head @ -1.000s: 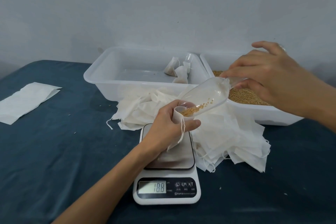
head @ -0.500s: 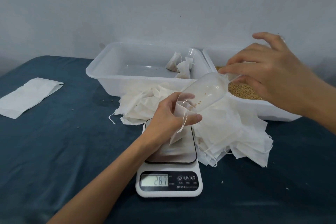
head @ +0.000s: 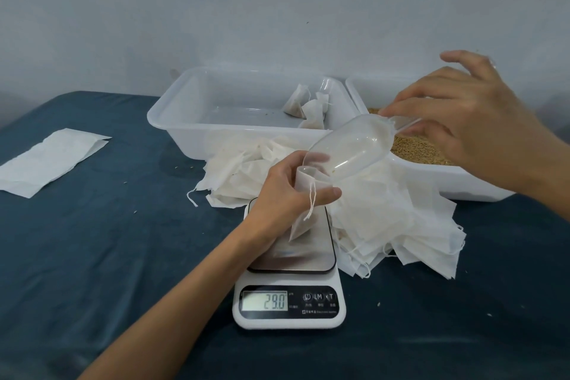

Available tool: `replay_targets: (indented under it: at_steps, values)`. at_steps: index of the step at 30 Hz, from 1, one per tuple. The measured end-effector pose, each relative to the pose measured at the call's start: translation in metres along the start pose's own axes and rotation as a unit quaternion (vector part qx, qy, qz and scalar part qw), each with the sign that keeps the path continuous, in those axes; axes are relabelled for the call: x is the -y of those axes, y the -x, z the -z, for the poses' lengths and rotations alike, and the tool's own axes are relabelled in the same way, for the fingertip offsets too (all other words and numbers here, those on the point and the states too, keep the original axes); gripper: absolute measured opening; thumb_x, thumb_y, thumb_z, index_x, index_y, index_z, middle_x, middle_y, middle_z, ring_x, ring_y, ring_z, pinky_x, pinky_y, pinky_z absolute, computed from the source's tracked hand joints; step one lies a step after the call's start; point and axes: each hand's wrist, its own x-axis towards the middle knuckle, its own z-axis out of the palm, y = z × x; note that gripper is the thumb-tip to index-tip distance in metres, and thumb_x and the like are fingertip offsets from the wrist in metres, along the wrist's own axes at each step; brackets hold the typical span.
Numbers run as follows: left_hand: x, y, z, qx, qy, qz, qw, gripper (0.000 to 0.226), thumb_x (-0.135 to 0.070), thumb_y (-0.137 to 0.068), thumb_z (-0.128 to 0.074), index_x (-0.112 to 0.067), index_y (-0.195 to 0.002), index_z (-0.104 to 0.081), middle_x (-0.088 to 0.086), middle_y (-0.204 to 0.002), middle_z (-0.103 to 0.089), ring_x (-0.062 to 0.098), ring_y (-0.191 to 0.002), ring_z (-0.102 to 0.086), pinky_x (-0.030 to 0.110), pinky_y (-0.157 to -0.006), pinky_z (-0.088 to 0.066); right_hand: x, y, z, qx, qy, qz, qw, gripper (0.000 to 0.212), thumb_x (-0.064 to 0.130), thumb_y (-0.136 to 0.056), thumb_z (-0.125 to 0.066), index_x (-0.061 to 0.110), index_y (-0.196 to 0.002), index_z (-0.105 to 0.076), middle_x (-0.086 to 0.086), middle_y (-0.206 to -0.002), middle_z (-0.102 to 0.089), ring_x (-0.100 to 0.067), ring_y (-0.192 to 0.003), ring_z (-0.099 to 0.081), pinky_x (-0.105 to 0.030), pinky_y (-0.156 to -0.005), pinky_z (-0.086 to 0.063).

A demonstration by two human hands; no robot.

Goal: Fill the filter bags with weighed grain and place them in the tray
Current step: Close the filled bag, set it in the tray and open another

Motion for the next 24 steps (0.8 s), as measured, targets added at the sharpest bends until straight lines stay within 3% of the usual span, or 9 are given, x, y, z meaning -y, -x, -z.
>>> replay_targets:
  at_steps: [4, 7, 9, 10, 15, 17, 20, 24]
  values:
    - [0.006, -0.004, 0.003, 0.013, -0.032, -0.001, 0.999, 0.014, -0.006, -0.098, -0.069, -0.005, -0.111, -0.073, 0.008, -0.098, -0.079, 0.011, -0.085, -0.073, 0.020, -0.078, -0.055, -0.007, 0.012, -0.007, 0.052, -0.119, -0.113, 0.985, 0.033, 0.001, -0.084, -0.077, 0.015, -0.114, -0.074, 0.001, -0.107, -0.072, -0.027, -0.099, -0.065, -0.045, -0.111, -0.031]
    - [0.006, -0.005, 0.004, 0.021, -0.035, -0.017, 0.999, 0.021, -0.010, -0.108, -0.053, -0.001, -0.106, -0.072, 0.012, -0.093, -0.080, 0.019, -0.082, -0.073, 0.024, -0.076, -0.056, -0.019, 0.026, -0.014, 0.058, -0.230, -0.203, 0.950, 0.031, 0.005, -0.086, -0.077, 0.017, -0.114, -0.074, 0.008, -0.105, -0.073, -0.013, -0.097, -0.066, -0.026, -0.098, -0.043]
    - [0.002, -0.007, 0.005, 0.017, -0.018, -0.035, 0.999, 0.025, -0.011, -0.109, -0.049, 0.000, -0.106, -0.071, 0.013, -0.092, -0.079, 0.020, -0.080, -0.073, 0.026, -0.077, -0.057, -0.035, 0.037, -0.021, 0.041, -0.282, -0.278, 0.918, 0.030, 0.012, -0.086, -0.078, 0.022, -0.114, -0.073, 0.018, -0.107, -0.070, 0.007, -0.100, -0.064, -0.006, -0.092, -0.040]
    - [-0.003, -0.010, 0.005, 0.010, -0.014, -0.045, 0.999, 0.027, -0.013, -0.109, -0.048, -0.001, -0.106, -0.071, 0.013, -0.092, -0.079, 0.020, -0.081, -0.073, 0.026, -0.076, -0.058, -0.046, 0.043, -0.025, 0.032, -0.287, -0.313, 0.905, 0.029, 0.015, -0.086, -0.078, 0.025, -0.113, -0.072, 0.021, -0.106, -0.069, 0.012, -0.100, -0.062, -0.003, -0.091, -0.038]
    - [-0.038, -0.057, 0.009, -0.034, -0.033, -0.092, 0.995, 0.031, -0.021, -0.109, -0.050, -0.003, -0.108, -0.075, 0.009, -0.095, -0.081, 0.015, -0.085, -0.076, 0.022, -0.073, -0.058, -0.108, 0.067, -0.065, 0.039, -0.233, -0.484, 0.843, 0.033, 0.014, -0.090, -0.075, 0.013, -0.122, -0.068, -0.002, -0.112, -0.072, -0.016, -0.100, -0.064, -0.031, -0.097, -0.044]
    - [-0.052, -0.091, 0.013, -0.066, -0.092, -0.109, 0.988, 0.028, -0.020, -0.108, -0.054, -0.004, -0.106, -0.077, 0.001, -0.087, -0.080, 0.006, -0.075, -0.071, 0.017, -0.063, -0.053, -0.119, 0.071, -0.084, 0.064, -0.199, -0.529, 0.823, 0.034, 0.014, -0.090, -0.075, 0.009, -0.123, -0.068, -0.009, -0.118, -0.071, -0.023, -0.105, -0.064, -0.037, -0.098, -0.046]
    - [-0.058, -0.148, 0.024, -0.109, -0.187, -0.091, 0.972, 0.026, -0.022, -0.107, -0.058, -0.008, -0.100, -0.079, 0.001, -0.077, -0.068, 0.013, -0.059, -0.060, 0.023, -0.050, -0.046, -0.123, 0.072, -0.110, 0.112, -0.174, -0.550, 0.809, 0.034, 0.015, -0.088, -0.077, 0.009, -0.120, -0.070, -0.011, -0.119, -0.071, -0.029, -0.107, -0.065, -0.041, -0.096, -0.049]
    - [-0.041, -0.218, 0.041, -0.117, -0.304, -0.011, 0.945, 0.023, -0.019, -0.103, -0.062, -0.008, -0.092, -0.078, 0.005, -0.077, -0.062, 0.028, -0.077, -0.059, 0.033, -0.065, -0.049, -0.124, 0.067, -0.128, 0.215, -0.153, -0.528, 0.807, 0.032, 0.022, -0.089, -0.077, 0.019, -0.121, -0.070, -0.004, -0.123, -0.069, -0.025, -0.110, -0.064, -0.042, -0.095, -0.052]
